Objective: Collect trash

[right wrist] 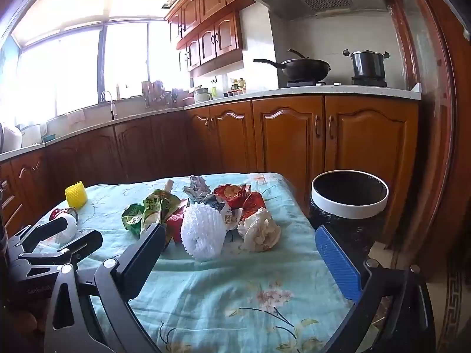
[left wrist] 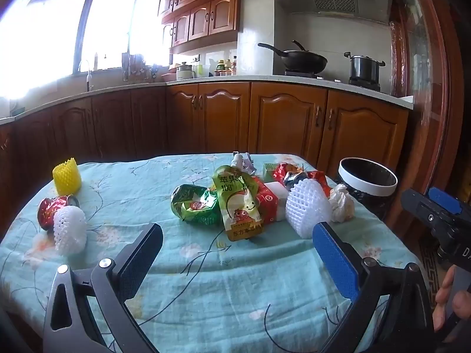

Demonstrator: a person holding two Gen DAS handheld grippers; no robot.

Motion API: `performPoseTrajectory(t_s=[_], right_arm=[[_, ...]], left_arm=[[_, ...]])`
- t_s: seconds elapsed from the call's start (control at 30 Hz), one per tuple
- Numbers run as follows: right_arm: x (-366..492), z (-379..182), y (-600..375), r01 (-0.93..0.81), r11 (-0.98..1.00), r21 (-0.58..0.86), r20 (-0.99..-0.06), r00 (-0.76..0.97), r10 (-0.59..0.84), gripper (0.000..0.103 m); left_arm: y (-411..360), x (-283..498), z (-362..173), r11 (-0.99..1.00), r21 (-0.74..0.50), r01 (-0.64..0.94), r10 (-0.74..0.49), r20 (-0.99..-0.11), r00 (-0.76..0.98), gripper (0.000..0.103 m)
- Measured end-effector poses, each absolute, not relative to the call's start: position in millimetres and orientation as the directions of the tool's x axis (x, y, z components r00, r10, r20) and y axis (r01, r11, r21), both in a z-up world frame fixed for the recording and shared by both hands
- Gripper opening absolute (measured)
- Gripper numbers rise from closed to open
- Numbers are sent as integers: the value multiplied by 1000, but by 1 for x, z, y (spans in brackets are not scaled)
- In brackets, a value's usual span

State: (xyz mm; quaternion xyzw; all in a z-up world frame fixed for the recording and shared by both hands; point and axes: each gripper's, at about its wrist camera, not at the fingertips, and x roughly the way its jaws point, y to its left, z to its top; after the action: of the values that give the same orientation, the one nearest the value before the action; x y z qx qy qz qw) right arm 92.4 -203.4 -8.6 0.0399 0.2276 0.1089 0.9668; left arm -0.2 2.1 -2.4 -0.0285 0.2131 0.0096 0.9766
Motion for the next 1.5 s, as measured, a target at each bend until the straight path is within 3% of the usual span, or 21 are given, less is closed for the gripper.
performPoseTrajectory(t_s=[1.5], right_arm=[[94, -16, -194, -237, 954, 184, -451, 842, 296, 102]], left_arm=[[14, 2, -4, 996, -69, -53, 16, -445, 895, 102]])
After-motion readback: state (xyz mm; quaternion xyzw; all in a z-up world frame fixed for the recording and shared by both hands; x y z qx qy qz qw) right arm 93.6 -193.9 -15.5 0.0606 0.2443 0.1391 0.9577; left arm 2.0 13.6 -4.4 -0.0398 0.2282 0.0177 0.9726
